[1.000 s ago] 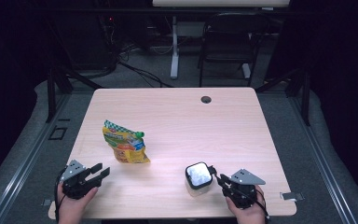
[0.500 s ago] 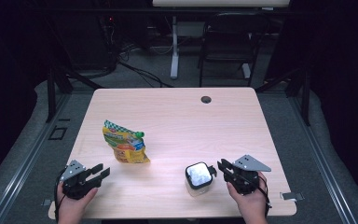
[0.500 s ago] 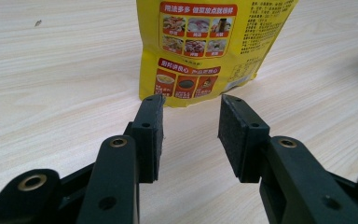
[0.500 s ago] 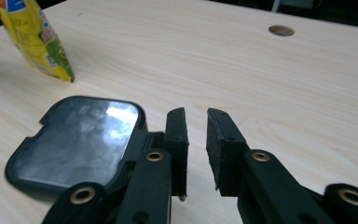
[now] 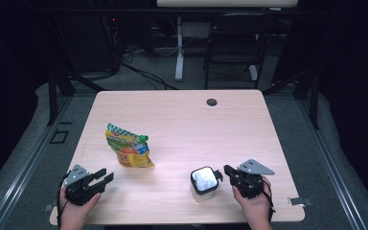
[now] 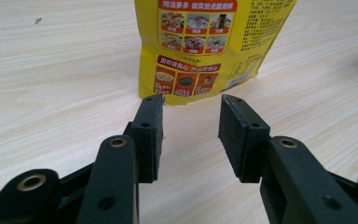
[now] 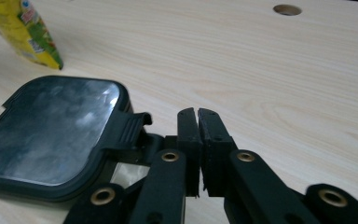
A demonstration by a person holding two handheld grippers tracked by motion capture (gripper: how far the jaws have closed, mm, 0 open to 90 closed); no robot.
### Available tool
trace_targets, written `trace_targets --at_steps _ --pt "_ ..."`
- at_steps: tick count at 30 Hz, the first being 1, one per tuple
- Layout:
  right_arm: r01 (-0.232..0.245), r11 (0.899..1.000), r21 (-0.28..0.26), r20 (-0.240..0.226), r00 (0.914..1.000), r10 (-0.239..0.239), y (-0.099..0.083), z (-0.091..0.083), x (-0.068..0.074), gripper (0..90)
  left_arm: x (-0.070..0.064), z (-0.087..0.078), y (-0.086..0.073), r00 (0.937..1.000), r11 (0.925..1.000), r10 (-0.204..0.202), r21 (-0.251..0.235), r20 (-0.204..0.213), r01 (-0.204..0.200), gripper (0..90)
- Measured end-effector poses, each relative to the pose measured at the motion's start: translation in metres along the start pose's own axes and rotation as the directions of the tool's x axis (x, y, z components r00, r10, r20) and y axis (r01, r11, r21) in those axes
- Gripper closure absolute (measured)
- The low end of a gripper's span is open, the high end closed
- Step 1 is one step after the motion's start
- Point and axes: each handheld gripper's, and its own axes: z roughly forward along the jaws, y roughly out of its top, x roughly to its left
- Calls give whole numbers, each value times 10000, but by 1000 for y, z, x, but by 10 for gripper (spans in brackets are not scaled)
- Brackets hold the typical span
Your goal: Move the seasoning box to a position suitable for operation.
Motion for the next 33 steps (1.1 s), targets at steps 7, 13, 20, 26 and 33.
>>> trace_targets --at_steps 7,13,20,26,33 --pt "-130 9986 506 -489 9987 155 -7 3 1 899 0 -1 0 10000 9999 -13 -112 92 14 597" --pt "-178 9981 585 -657 9976 217 -10 0 6 900 1 -2 0 10000 9999 -4 -123 51 4 596" --pt "-23 9975 704 -790 9968 79 -9 -3 14 890 0 -1 0 10000 9999 -16 -150 45 17 599" --pt "-310 9995 -4 -420 9986 310 1 -9 17 847 0 0 1 10000 10000 -23 49 87 23 602" --pt "225 9994 -271 -230 9995 -231 9 -13 29 821 0 0 0 9999 10000 -48 38 117 47 600"
